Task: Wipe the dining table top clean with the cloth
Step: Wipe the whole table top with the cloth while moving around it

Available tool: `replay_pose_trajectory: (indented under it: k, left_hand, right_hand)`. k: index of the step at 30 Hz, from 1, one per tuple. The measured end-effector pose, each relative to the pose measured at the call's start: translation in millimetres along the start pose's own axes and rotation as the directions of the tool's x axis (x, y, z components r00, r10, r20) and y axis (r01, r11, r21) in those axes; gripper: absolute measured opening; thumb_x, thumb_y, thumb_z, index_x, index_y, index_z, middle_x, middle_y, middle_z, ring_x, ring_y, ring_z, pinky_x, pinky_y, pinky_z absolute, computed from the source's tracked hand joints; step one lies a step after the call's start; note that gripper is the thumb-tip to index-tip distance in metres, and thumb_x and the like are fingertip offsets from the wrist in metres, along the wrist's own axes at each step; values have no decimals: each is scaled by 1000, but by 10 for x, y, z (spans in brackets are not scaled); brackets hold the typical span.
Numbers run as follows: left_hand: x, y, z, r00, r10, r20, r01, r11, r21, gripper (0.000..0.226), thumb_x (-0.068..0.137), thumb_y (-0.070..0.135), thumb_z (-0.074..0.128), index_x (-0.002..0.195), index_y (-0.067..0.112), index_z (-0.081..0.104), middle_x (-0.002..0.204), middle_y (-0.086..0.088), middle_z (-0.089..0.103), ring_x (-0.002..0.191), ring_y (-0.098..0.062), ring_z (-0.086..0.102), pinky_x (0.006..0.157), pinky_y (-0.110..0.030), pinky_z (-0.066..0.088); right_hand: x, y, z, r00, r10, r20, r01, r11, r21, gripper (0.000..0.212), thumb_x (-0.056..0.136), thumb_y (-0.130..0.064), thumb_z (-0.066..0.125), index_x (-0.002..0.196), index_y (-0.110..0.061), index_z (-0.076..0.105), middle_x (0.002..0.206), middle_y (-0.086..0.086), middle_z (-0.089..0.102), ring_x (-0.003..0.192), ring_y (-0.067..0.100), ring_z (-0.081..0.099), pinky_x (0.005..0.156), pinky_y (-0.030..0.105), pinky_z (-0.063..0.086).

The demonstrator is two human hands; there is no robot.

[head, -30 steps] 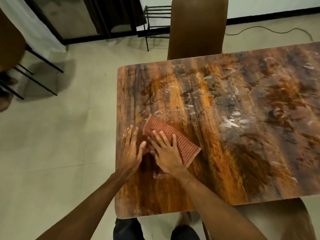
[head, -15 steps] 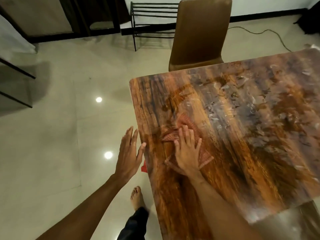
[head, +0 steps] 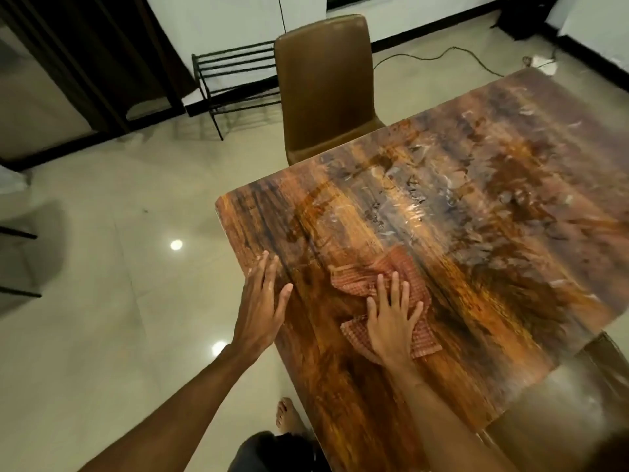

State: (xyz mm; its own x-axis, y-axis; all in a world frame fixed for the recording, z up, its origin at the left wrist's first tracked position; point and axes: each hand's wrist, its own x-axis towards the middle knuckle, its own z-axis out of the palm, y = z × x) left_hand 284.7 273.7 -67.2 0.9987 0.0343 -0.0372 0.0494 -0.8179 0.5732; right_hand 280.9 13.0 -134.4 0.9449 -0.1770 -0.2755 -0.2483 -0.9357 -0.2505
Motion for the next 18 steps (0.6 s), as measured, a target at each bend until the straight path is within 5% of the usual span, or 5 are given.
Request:
replay_pose_trajectory:
  k: [3,7,9,15,18]
  left_hand:
    - [85,-4,4,999,4,38,-4,1000,-6,66,103,53,32,159,20,21,169,1,12,156,-16,11,127,-35,9]
    - [404,-85,-28,996,63,63,-62,998,-17,63,104,48,36,159,20,23,169,-1,14,156,-17,10,127,-45,15]
    - [645,-181,-58,995,70,72,-68,997,-26,61,105,47,37,159,22,23,169,0,14,156,-17,11,126,-49,17]
    - [1468,-717,-276,988,129,82,-122,989,-88,63,103,55,30,158,25,23,169,2,15,156,-15,10,126,-48,19]
    - [1818,-985,-455,986,145,80,-136,985,-109,62,103,52,33,157,22,28,168,0,20,155,-16,14,124,-42,19]
  right_hand:
    - [69,-234,-18,996,83,14,-84,996,34,62,108,-51,17,165,-34,-2,172,1,-17,157,35,-17,121,69,-10]
    - [-13,-1047,238,936,-333,113,339,940,-45,61,108,-53,17,164,-35,0,171,-1,-18,157,34,-18,121,68,-12]
    - [91,-1139,288,918,-386,93,392,917,-68,60,109,-54,15,164,-37,0,172,-5,-15,159,26,-16,124,66,-3]
    - [968,-1144,44,986,160,-49,-155,984,88,59,110,-50,18,165,-34,6,173,-1,-12,159,31,-14,122,67,-6]
    - [1362,-2072,154,995,79,-62,-76,996,56,60,109,-49,19,165,-34,4,173,1,-14,157,37,-17,120,71,-8]
